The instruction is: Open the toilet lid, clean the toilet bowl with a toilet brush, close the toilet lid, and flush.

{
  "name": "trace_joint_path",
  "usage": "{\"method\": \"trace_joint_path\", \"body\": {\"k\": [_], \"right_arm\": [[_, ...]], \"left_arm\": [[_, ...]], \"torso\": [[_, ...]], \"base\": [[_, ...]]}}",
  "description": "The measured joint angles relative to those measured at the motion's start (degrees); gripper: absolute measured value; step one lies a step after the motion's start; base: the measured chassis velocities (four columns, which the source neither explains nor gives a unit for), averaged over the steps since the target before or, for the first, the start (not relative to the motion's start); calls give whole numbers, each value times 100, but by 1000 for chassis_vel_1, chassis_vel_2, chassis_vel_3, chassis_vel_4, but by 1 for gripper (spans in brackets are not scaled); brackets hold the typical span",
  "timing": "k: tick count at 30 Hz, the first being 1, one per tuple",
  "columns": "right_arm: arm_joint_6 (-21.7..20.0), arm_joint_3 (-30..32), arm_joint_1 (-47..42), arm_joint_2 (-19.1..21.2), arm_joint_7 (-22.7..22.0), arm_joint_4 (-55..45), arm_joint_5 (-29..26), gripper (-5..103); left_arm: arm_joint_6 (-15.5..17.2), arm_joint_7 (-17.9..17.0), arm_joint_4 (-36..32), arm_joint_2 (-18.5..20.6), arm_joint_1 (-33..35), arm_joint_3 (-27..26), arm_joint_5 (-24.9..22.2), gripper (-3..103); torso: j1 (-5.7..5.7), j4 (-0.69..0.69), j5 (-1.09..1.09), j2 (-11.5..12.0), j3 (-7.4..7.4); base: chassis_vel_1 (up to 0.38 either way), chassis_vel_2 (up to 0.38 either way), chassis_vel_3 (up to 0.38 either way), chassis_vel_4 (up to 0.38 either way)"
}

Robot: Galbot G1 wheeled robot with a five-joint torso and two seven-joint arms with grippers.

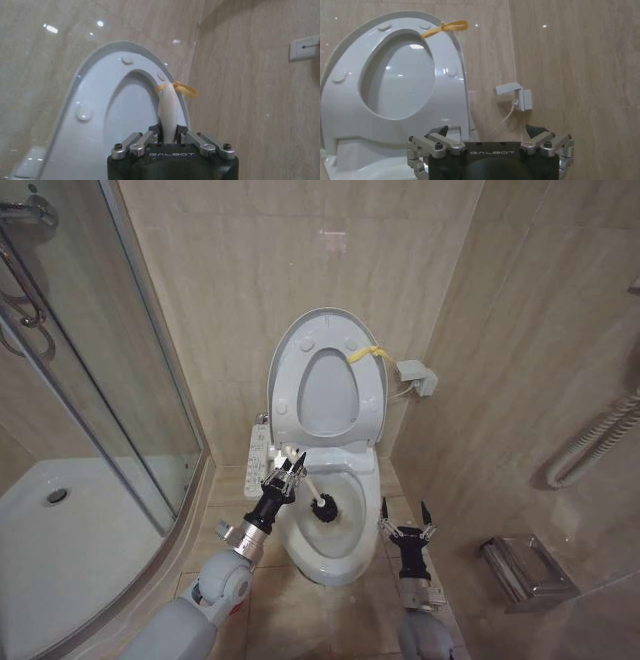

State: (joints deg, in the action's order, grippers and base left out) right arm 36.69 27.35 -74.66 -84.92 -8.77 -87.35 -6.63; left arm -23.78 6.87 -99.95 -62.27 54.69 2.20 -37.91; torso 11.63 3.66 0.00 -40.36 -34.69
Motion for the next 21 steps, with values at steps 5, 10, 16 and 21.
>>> {"method": "trace_joint_path", "body": {"k": [5,10,16,21], "right_arm": [[5,-5,1,1,1,13,11,100],[17,-1,-9,26,0,4,-1,100],[70,10,-40,6,152,-23,-44,100],[137,0,-54,-24,257,-39,-154,100]], "left_arm": [[2,41,0,1,46,-1,36,19],[3,68,-16,0,119,-3,125,19],[3,87,-28,48,154,-37,206,19],[-2,142,-18,91,169,-58,271,19]], "torso": [[0,3,0,0,0],[0,4,1,0,0],[0,-1,-1,0,0],[-1,-1,-1,-1,1]], "base": [[-165,-158,163,149],[-120,-143,88,104],[24,20,-9,-22],[26,62,-6,-31]]}}
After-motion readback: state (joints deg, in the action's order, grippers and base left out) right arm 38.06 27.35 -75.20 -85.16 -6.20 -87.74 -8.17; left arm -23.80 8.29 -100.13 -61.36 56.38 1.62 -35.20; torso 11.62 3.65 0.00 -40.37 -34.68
